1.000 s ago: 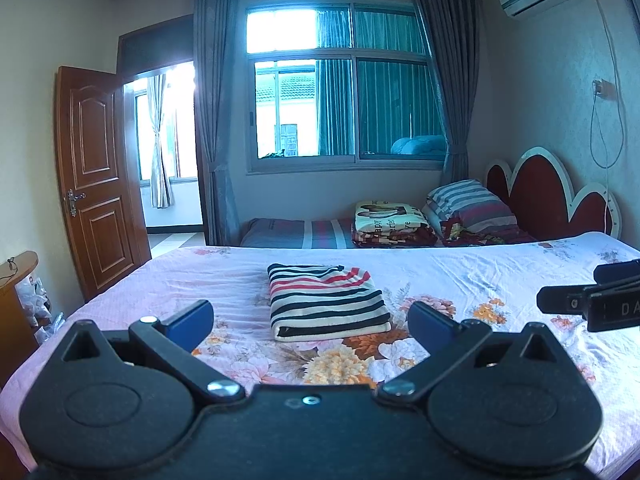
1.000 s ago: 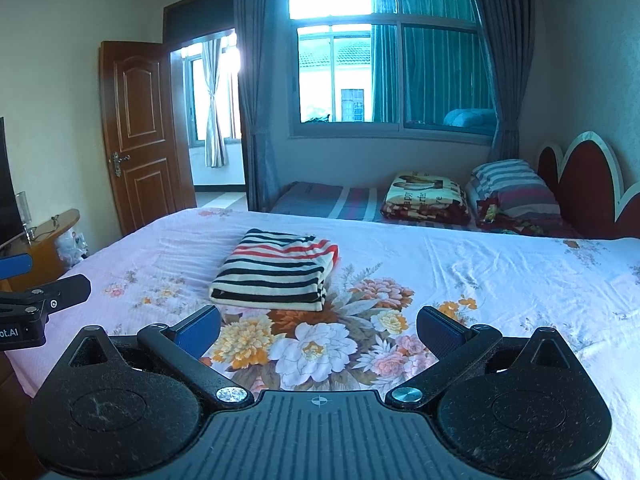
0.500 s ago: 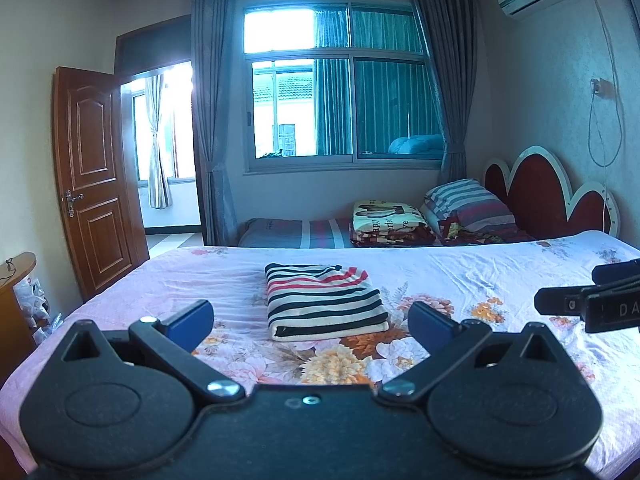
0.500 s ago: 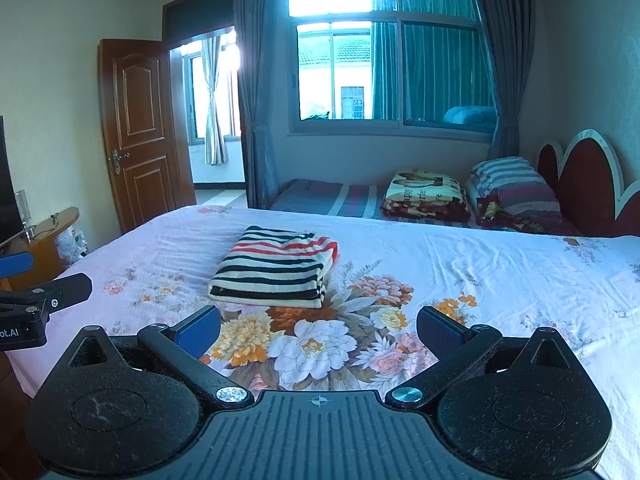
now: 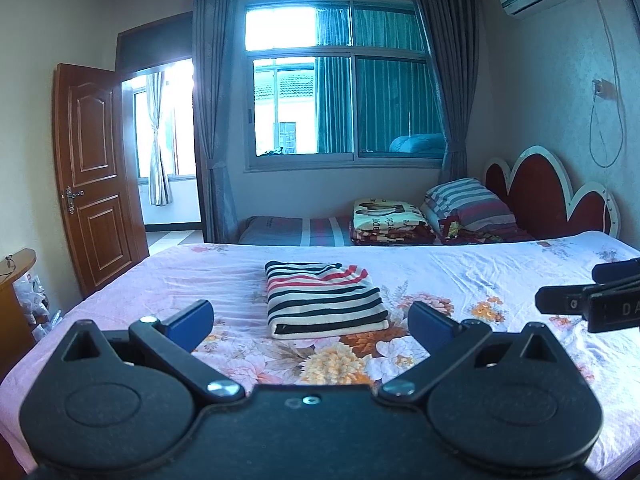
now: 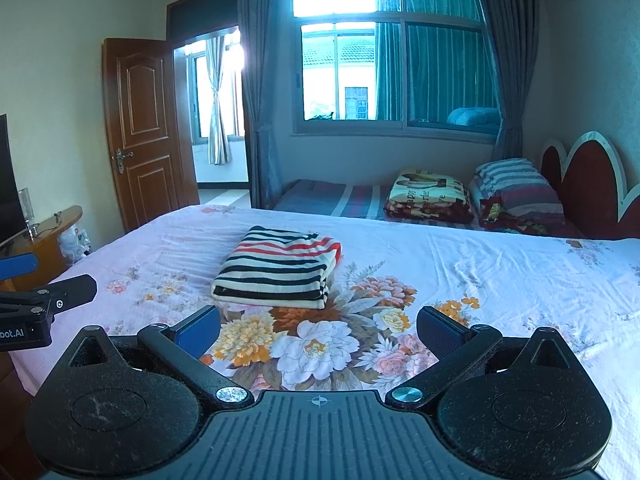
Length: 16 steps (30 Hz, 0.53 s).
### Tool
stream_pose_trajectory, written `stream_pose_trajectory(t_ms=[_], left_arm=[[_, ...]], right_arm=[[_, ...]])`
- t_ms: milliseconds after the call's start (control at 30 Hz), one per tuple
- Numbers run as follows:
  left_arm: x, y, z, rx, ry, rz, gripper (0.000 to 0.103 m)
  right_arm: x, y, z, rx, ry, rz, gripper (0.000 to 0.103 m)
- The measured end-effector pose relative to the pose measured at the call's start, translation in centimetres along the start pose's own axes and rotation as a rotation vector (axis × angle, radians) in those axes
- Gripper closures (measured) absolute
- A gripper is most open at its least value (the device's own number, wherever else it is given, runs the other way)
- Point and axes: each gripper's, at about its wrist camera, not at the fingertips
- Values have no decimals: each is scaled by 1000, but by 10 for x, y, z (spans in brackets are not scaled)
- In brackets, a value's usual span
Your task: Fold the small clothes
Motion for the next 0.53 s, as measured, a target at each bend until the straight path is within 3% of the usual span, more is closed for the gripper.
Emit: stream_pose_trajectory(t_ms=[533], left_arm=[[0, -2, 6, -18, -35, 5, 1]], right_arm=[[-2, 3, 4, 25, 5, -4, 0]])
Point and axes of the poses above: each gripper's, at about its wrist camera, not at the fingertips, and y roughly against the way its jaws point, z to its right, x to its top, and after that the axes turned 2 degrees about -y, right-handed
